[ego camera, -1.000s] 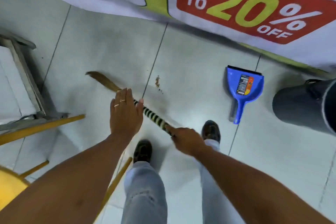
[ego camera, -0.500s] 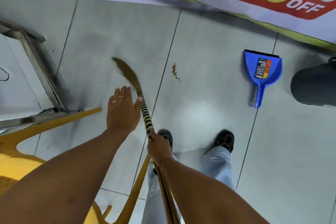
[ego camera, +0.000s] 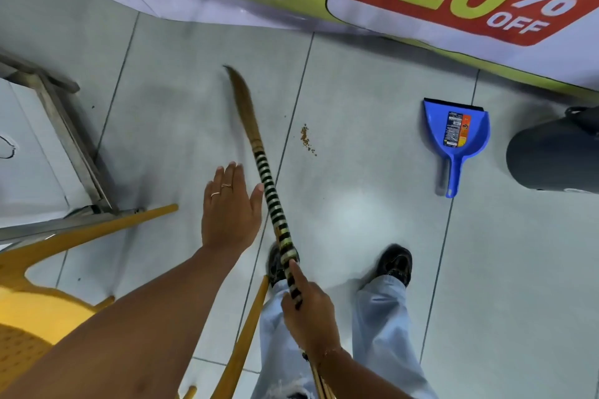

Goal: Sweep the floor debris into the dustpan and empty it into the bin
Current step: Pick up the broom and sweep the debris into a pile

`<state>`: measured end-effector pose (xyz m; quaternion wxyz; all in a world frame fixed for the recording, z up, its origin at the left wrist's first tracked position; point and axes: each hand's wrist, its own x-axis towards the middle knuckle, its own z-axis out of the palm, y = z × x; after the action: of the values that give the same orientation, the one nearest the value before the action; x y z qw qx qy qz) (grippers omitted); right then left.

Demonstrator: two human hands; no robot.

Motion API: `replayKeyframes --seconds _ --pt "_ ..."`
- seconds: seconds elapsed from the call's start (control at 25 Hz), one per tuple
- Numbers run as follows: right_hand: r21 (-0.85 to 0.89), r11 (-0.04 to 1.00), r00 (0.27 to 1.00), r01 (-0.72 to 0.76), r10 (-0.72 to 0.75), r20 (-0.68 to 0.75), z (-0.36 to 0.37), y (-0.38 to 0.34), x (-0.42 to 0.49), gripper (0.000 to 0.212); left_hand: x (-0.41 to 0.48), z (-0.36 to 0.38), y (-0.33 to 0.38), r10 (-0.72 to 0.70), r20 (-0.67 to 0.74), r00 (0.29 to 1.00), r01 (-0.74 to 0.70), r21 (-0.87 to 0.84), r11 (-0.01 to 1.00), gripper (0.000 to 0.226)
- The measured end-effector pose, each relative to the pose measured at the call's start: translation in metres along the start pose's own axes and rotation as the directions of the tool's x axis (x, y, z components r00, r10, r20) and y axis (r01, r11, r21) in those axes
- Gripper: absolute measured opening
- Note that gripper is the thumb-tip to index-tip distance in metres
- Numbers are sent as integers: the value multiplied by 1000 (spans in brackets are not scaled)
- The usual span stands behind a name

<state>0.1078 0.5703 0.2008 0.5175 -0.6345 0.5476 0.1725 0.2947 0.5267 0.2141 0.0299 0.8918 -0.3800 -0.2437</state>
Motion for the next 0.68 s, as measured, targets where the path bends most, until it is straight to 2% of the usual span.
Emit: replayKeyframes --seconds 0.16,0.28,0.4,0.48,0.68 --pt "-39 998 981 46 -38 192 8 -74 69 48 19 -6 -22 -37 2 999 37 6 999 57" --pt "-99 995 974 7 16 227 12 -120 132 39 33 -8 -37 -43 -3 999 43 14 999 56" --pt "112 986 975 -121 97 199 11 -150 164 33 45 -13 -52 -58 -2 998 58 20 998 55" --pt "239 959 982 -152 120 142 12 -160 171 35 50 -17 -59 -74 -2 997 74 21 997 55" --pt "417 880 974 -225 210 83 35 -133 139 41 49 -23 -65 -100 19 995 99 54 994 57"
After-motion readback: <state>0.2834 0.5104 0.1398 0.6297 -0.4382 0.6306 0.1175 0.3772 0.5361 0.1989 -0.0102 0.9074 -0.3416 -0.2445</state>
